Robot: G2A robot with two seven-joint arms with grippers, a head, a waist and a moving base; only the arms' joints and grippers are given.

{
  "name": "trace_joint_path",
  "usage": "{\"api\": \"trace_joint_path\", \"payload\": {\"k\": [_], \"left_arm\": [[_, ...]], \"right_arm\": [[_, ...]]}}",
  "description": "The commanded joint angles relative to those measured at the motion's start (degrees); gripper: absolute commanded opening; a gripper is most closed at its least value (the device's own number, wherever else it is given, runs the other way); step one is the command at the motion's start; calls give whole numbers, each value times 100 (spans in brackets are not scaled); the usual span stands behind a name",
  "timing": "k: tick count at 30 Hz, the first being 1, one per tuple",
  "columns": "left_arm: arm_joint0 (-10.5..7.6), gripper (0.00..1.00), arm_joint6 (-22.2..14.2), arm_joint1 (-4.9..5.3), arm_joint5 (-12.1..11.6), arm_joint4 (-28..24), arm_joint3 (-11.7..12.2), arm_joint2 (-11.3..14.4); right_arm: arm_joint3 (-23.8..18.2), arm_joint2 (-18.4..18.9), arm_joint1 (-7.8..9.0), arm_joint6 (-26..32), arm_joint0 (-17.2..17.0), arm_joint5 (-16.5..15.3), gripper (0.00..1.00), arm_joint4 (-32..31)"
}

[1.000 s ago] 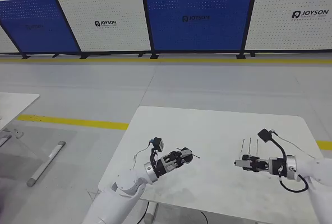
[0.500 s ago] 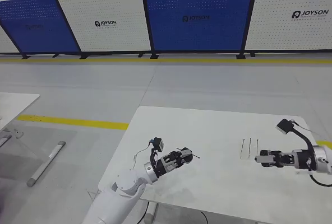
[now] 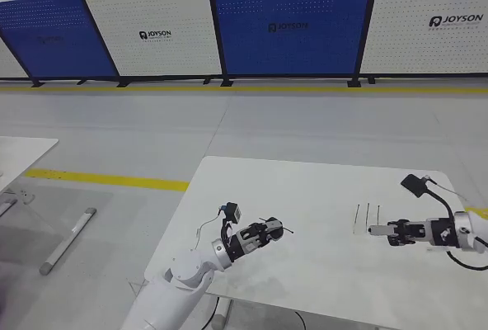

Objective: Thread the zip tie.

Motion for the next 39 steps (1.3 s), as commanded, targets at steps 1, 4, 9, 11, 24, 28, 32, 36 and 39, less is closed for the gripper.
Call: {"api": "trace_joint_path", "payload": {"k": [1,4,9,11,24,28,32,36,39], "left_arm": [[0,0,0,0,0,0,0,0],[0,0,0,0,0,0,0,0],[0,0,0,0,0,0,0,0],[0,0,0,0,0,0,0,0],[0,0,0,0,0,0,0,0],[0,0,0,0,0,0,0,0],[0,0,0,0,0,0,0,0],[0,0,0,0,0,0,0,0],[0,0,0,0,0,0,0,0]], "right_arm": [[46,-53,-11,-451,15,450,100,-396],[-75,-226,-66,-1023,180,1533,100,-889],[121,-718,-238,-1312,754,2448,100,-1375],[572,-994,-353,-1339,1092,2448,100,-1537],[2548,-2632,-1358,-1545,2436,2448,100,-1567],[2548,-2632,-1358,-1545,2436,2448,100,-1567],[2548,-2632,-1358,-1545,2436,2448,100,-1567],[2548,-2632,-1358,-1545,2436,2448,100,-1567],[2549,-2626,-1359,-1585,2416,2437,100,-1560]]}}
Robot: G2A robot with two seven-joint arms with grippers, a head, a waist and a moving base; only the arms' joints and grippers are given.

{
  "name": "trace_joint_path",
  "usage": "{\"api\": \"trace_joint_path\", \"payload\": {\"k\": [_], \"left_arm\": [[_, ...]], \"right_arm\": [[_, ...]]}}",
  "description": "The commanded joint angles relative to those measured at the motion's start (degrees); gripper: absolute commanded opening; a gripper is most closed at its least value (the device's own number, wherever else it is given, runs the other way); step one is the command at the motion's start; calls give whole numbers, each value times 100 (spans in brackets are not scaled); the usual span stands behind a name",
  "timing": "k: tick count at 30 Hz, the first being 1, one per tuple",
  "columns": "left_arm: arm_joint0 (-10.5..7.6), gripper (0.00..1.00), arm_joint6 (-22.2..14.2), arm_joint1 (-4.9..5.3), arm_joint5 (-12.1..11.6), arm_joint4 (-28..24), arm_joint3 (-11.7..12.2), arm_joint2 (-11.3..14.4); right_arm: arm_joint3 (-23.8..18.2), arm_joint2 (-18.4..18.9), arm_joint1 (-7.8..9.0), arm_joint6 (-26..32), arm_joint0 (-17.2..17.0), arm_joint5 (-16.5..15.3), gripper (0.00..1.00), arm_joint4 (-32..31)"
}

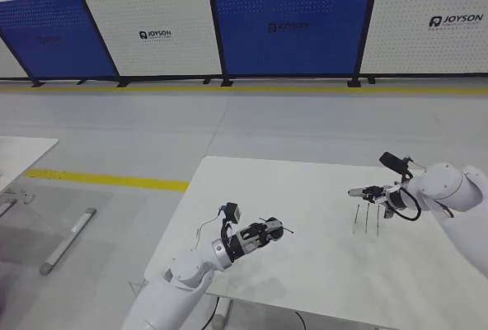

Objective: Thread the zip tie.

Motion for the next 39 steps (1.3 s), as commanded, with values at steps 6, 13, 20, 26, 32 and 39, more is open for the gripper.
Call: {"api": "trace_joint_path", "payload": {"k": [6,13,20,26,32,39], "left_arm": [[0,0,0,0,0,0,0,0],[0,0,0,0,0,0,0,0],[0,0,0,0,0,0,0,0],[0,0,0,0,0,0,0,0],[33,0,574,-18,-63,344,-69,89],[79,0,1343,-53,-171,853,-117,247]], "right_arm": [[-161,-62,14,-555,-256,-142,100,-608],[-515,104,160,-502,-512,-991,100,-1017],[-515,104,160,-502,-512,-991,100,-1017],[-515,104,160,-502,-512,-991,100,-1017],[-515,104,160,-502,-512,-991,100,-1017],[-515,104,160,-502,-512,-991,100,-1017]]}}
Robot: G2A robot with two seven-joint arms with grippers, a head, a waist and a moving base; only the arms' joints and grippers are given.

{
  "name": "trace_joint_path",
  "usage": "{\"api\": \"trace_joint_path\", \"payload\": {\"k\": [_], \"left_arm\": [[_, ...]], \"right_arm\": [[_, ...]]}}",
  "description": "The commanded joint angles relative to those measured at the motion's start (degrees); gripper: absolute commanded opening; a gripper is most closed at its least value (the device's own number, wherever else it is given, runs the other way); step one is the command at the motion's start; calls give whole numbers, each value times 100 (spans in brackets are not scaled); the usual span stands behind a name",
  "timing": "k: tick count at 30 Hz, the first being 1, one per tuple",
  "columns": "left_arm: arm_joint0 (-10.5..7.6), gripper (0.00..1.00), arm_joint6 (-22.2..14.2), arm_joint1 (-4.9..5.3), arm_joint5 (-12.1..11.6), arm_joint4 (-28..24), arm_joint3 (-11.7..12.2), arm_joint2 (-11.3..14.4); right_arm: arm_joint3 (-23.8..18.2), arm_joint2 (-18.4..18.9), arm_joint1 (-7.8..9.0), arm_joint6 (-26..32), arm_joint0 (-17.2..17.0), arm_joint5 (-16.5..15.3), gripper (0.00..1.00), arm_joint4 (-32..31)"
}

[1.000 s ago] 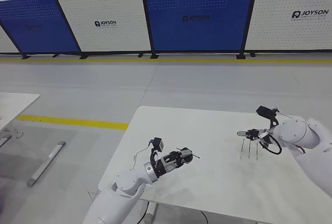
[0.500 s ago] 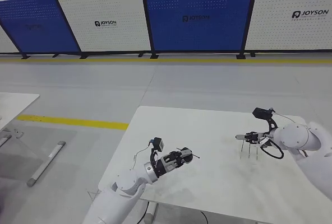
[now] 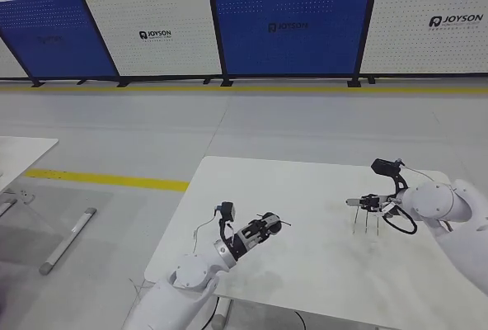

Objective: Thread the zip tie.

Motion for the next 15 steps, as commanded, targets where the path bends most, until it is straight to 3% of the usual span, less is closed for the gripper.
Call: {"api": "trace_joint_path", "payload": {"k": [1,7,11,15], "left_arm": [[-1,0,-5,0,6,-1,0,8],[-1,0,-5,0,6,-1,0,8],[-1,0,-5,0,6,-1,0,8],[-1,0,-5,0,6,-1,0,8]], "right_arm": [[0,0,0,0,0,0,100,0],[3,7,2,-71,-26,-22,100,-32],[102,169,72,454,12,-711,100,-17],[57,184,133,1361,210,-965,100,-339]]}}
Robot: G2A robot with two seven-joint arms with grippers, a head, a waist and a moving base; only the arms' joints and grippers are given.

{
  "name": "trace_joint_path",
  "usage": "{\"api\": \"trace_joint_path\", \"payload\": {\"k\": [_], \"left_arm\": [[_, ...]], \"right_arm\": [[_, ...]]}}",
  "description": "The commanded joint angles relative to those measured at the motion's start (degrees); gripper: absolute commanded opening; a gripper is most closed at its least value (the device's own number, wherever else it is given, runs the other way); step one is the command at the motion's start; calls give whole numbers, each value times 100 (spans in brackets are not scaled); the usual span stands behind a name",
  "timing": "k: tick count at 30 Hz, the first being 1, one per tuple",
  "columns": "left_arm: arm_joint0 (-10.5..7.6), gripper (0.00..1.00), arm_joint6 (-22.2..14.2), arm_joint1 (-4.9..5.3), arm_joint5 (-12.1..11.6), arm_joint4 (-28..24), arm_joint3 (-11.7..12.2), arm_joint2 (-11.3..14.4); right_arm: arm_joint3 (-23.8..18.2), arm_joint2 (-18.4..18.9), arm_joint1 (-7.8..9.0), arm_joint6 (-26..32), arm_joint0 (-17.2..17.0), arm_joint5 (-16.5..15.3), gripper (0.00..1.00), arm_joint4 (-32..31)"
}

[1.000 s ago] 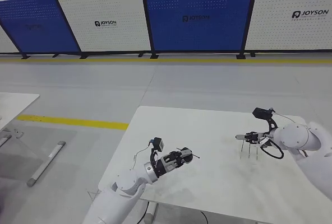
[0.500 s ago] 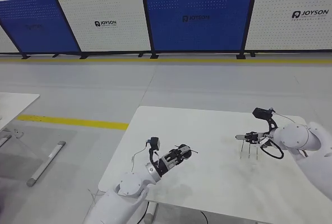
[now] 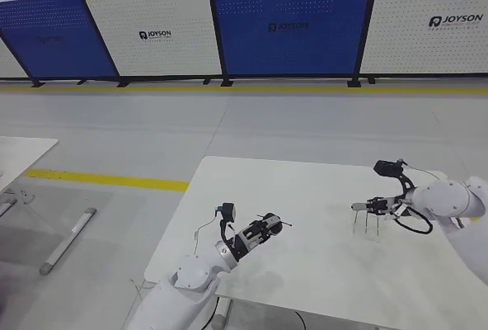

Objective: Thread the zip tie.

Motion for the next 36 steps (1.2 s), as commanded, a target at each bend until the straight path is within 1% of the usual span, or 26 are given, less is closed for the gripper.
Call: {"api": "trace_joint_path", "payload": {"k": [1,2,3,14,16,20,23,25,29,32,33,34,36], "left_arm": [[0,0,0,0,0,0,0,0],[0,0,0,0,0,0,0,0],[0,0,0,0,0,0,0,0],[0,0,0,0,0,0,0,0],[0,0,0,0,0,0,0,0],[0,0,0,0,0,0,0,0],[0,0,0,0,0,0,0,0],[0,0,0,0,0,0,0,0],[0,0,0,0,0,0,0,0],[0,0,0,0,0,0,0,0],[0,0,0,0,0,0,0,0],[0,0,0,0,0,0,0,0],[0,0,0,0,0,0,0,0]], "right_arm": [[-69,-73,17,602,148,-151,100,-307],[-95,-145,16,878,214,-255,100,-474],[-33,-137,6,1003,296,-143,100,-498],[-33,-137,6,1003,296,-143,100,-498],[-27,-85,1,841,236,-179,100,-389],[52,50,-41,617,276,-116,100,-89],[81,-39,-126,408,308,-44,100,-94],[210,-122,-199,331,346,-35,100,-51],[611,-281,-363,160,427,-215,100,102],[940,-285,-458,-132,409,-556,100,369],[1044,-293,-492,-181,404,-730,100,460],[1082,-299,-507,-171,399,-853,100,511],[1082,-299,-507,-171,399,-853,100,511]]}}
